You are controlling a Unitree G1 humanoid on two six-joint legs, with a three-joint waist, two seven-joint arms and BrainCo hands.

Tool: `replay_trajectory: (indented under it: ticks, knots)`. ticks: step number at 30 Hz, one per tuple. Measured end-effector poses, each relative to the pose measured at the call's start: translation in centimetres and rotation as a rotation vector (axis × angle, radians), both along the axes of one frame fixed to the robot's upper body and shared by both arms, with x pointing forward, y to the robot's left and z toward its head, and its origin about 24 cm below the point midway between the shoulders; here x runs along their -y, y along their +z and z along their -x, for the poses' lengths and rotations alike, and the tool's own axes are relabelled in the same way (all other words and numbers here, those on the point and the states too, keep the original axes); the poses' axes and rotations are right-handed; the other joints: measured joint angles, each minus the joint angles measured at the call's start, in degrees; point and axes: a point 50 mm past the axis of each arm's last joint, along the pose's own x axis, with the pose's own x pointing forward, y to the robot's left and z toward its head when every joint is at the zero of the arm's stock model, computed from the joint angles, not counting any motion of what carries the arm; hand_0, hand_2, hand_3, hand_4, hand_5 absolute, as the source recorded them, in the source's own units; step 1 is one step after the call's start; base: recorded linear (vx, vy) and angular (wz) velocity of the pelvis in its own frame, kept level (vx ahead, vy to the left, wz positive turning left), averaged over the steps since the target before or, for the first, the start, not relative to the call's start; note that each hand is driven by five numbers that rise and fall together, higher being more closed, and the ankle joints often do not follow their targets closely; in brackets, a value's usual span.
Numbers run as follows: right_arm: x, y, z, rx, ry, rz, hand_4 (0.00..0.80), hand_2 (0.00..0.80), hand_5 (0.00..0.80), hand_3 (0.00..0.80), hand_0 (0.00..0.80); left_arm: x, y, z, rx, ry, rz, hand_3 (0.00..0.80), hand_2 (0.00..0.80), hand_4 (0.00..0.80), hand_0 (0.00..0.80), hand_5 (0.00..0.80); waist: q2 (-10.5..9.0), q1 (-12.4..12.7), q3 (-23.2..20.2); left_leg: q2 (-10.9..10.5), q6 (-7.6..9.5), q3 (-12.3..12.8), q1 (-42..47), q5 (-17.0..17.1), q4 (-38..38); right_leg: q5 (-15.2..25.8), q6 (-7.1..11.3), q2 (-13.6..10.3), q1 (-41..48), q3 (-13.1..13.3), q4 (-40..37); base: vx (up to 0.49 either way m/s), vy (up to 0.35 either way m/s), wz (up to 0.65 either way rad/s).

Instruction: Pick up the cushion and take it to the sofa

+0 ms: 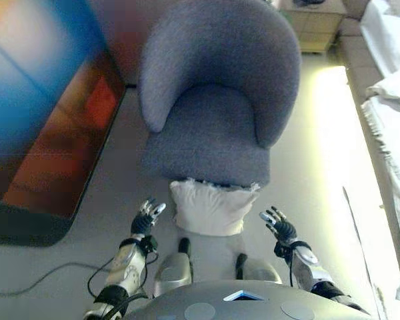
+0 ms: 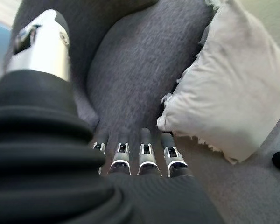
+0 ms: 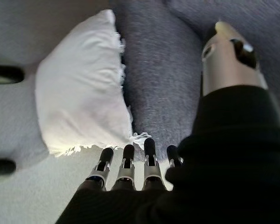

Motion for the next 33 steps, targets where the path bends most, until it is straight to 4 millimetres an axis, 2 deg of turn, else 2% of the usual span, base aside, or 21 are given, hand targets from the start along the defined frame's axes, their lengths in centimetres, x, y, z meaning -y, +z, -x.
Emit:
replay_trajectory:
  ticks: [1, 3, 5, 6, 7, 9, 10, 11, 12, 16, 20, 22, 25, 29, 33]
  knots:
    - [0.0, 0.1, -0.2, 0.005, 0.001, 0.001, 0.000, 0.000, 0.000, 0.000, 0.000, -0.2, -0.5, 0.6, -0.031, -0.001, -0.014, 0.000, 0.000, 0.000, 0.000, 0.000, -0.61, 0.03, 0.21, 0.14, 1.30, 2.19, -0.42, -1.64, 2.33, 0.21, -0.14, -1.29, 0.21, -1.09, -0.04, 0.054, 0.188, 0.12]
    - [0.3, 0.1, -0.2, 0.003, -0.001, 0.008, 0.000, 0.000, 0.000, 0.000, 0.000, -0.4, -1.1, 1.5, -0.072, -0.013, -0.043, 0.000, 0.000, 0.000, 0.000, 0.000, -0.70, -0.08, 0.24, 1.50, 0.76, 4.30, -1.33, -4.65, 6.69, 0.36, 0.19, -2.38, -0.04, -2.25, -0.46, 0.019, 0.165, 0.11]
    - [1.0, -0.3, 0.5, -0.027, -0.007, 0.024, 0.000, 0.000, 0.000, 0.000, 0.000, -0.2, -1.0, 1.0, -0.062, -0.046, -0.081, 0.000, 0.000, 0.000, 0.000, 0.000, -0.31, -0.26, 0.29, 2.29, 0.50, 4.01, -1.48, -4.87, 6.25, 0.70, 0.77, -2.76, -1.74, -2.67, 0.04, 0.028, 0.126, 0.19]
    - [1.4, -0.5, 0.8, -0.042, -0.013, 0.036, 0.000, 0.000, 0.000, 0.000, 0.000, -0.2, -1.0, 0.8, -0.057, -0.068, -0.109, 0.000, 0.000, 0.000, 0.000, 0.000, 0.17, -0.26, 0.28, 2.26, 0.97, 3.96, -0.45, -6.12, 4.25, 1.02, 1.55, -2.71, -2.80, -2.65, 0.52, 0.007, 0.097, 0.08]
    - [2.0, -0.5, 0.9, -0.051, -0.024, 0.052, 0.000, 0.000, 0.000, 0.000, 0.000, 0.1, -0.9, 0.4, -0.048, -0.099, -0.135, 0.000, 0.000, 0.000, 0.000, 0.000, 1.62, -0.20, 0.33, 2.57, 0.10, 3.84, 0.48, -8.75, 1.36, 1.06, 2.36, -2.37, -4.14, -2.66, 1.94, -0.053, 0.090, 0.16]
    - [1.7, -0.5, 0.2, -0.042, -0.026, 0.047, 0.000, 0.000, 0.000, 0.000, 0.000, -0.2, -0.3, -1.3, -0.019, -0.140, -0.195, 0.000, 0.000, 0.000, 0.000, 0.000, -0.11, -0.13, 2.57, 0.83, 1.50, 4.89, -1.05, -7.65, 1.17, 0.80, 3.22, -4.73, -7.34, -1.53, 4.24, -0.170, 0.090, 0.11]
    - [1.5, -0.1, -0.7, -0.014, -0.011, 0.053, 0.000, 0.000, 0.000, 0.000, 0.000, -0.3, 0.2, -2.3, 0.012, -0.156, -0.217, 0.000, 0.000, 0.000, 0.000, 0.000, -0.68, 0.02, 3.38, 0.54, 1.71, 5.35, -3.52, -7.98, 3.40, 0.93, 3.39, -5.28, -9.47, -0.94, 5.42, -0.253, 0.059, -0.10]
    - [1.3, 0.6, -2.2, 0.030, 0.000, 0.060, 0.000, 0.000, 0.000, 0.000, 0.000, -0.5, 0.9, -3.4, 0.054, -0.161, -0.241, 0.000, 0.000, 0.000, 0.000, 0.000, -0.30, 0.04, 4.75, 0.45, 2.05, 5.47, -6.87, -9.11, 6.80, 1.25, 3.90, -5.80, -12.53, -0.71, 7.60, -0.277, -0.014, -0.18]
    - [1.0, 1.6, -4.3, 0.091, 0.007, 0.071, 0.000, 0.000, 0.000, 0.000, 0.000, -0.6, 2.0, -5.0, 0.106, -0.157, -0.263, 0.000, 0.000, 0.000, 0.000, 0.000, -0.39, 0.02, 6.94, 0.64, 2.39, 5.81, -9.74, -9.80, 9.71, 1.22, 4.04, -5.98, -14.95, -0.12, 9.03, -0.283, -0.086, -0.17]
    - [-0.1, 6.8, -11.9, 0.303, 0.029, 0.103, 0.000, 0.000, 0.000, 0.000, 0.000, 0.5, 6.7, -11.1, 0.304, -0.161, -0.320, 0.000, 0.000, 0.000, 0.000, 0.000, 1.69, -0.24, 14.97, 1.53, 2.81, 5.40, -18.60, -9.64, 14.71, 2.16, 4.01, -4.54, -23.27, 2.26, 13.30, -0.250, -0.099, -0.07]
    - [-1.0, 10.8, -15.9, 0.429, 0.038, 0.132, 0.000, 0.000, 0.000, 0.000, 0.000, 2.2, 11.0, -14.4, 0.479, -0.143, -0.321, 0.000, 0.000, 0.000, 0.000, 0.000, 1.16, -0.28, 18.46, 2.18, 2.28, 4.27, -25.64, -9.42, 18.13, 0.62, 2.19, -4.38, -31.27, 2.05, 19.47, -0.104, -0.053, 0.07]
    - [-1.2, 12.3, -17.1, 0.471, 0.036, 0.140, 0.000, 0.000, 0.000, 0.000, 0.000, 2.4, 11.9, -15.0, 0.510, -0.135, -0.323, 0.000, 0.000, 0.000, 0.000, 0.000, 0.48, -0.19, 19.36, 2.74, 1.58, 3.85, -28.20, -10.27, 21.53, -0.84, 1.42, -4.45, -34.26, 2.34, 23.24, -0.003, 0.007, -0.02]
    - [-0.6, 13.8, -18.0, 0.515, 0.027, 0.168, 0.000, 0.000, 0.000, 0.000, 0.000, 2.3, 12.2, -15.1, 0.519, -0.130, -0.335, 0.000, 0.000, 0.000, 0.000, 0.000, 0.45, -0.36, 19.49, 3.47, 0.97, 2.95, -32.97, -12.44, 27.92, -3.27, 0.66, -4.19, -39.28, 3.29, 29.54, -0.070, 0.025, -0.07]
    - [-0.1, 16.3, -19.4, 0.580, 0.023, 0.207, 0.000, 0.000, 0.000, 0.000, 0.000, 1.8, 13.5, -15.9, 0.567, -0.126, -0.361, 0.000, 0.000, 0.000, 0.000, 0.000, 0.78, -1.57, 19.69, 4.09, 0.67, 1.83, -41.49, -15.37, 37.03, -6.35, -0.15, -4.23, -47.88, 4.59, 39.09, -0.073, 0.036, -0.02]
    - [-0.2, 18.6, -20.4, 0.650, 0.011, 0.225, 0.000, 0.000, 0.000, 0.000, 0.000, 1.9, 15.6, -17.1, 0.642, -0.120, -0.370, 0.000, 0.000, 0.000, 0.000, 0.000, 1.51, -1.53, 20.15, 4.37, 0.29, 0.88, -49.60, -17.44, 45.19, -8.65, -0.88, -4.20, -56.45, 6.10, 47.67, -0.071, 0.026, -0.01]
